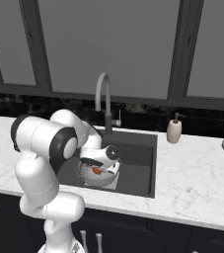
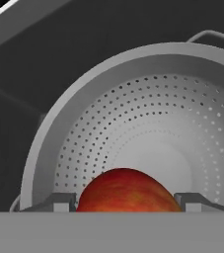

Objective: Put the colander in the sink, put the apple in the colander, and turn on the sink faucet and pour water over the colander.

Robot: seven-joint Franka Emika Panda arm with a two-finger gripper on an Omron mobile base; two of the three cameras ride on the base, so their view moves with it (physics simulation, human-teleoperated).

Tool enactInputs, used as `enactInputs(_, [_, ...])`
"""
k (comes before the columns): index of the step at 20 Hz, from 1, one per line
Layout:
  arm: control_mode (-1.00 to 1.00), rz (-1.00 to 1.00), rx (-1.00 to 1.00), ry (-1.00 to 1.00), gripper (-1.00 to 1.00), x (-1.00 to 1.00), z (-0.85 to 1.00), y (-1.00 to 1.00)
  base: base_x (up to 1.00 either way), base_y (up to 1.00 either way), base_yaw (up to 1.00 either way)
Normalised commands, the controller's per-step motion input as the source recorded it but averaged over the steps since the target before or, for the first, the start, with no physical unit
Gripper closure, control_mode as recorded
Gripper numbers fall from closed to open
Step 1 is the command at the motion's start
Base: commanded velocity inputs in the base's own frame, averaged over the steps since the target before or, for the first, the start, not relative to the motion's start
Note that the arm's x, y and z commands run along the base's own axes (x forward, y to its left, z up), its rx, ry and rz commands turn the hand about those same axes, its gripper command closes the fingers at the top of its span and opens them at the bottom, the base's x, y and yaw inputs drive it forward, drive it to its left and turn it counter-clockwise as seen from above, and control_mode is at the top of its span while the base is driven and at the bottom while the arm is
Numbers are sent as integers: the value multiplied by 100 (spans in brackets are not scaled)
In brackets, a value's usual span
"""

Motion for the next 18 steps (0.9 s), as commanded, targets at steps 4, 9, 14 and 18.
enactInputs(4, [-100,-4,-3,0,100,4,-14,2,0,0,0])
enactInputs(9, [-100,-4,-1,0,100,2,-15,0,0,0,0])
enactInputs(14, [-100,-4,-1,0,100,3,-12,1,0,0,0])
enactInputs(18, [-100,-4,-3,0,100,0,-10,8,0,0,0])
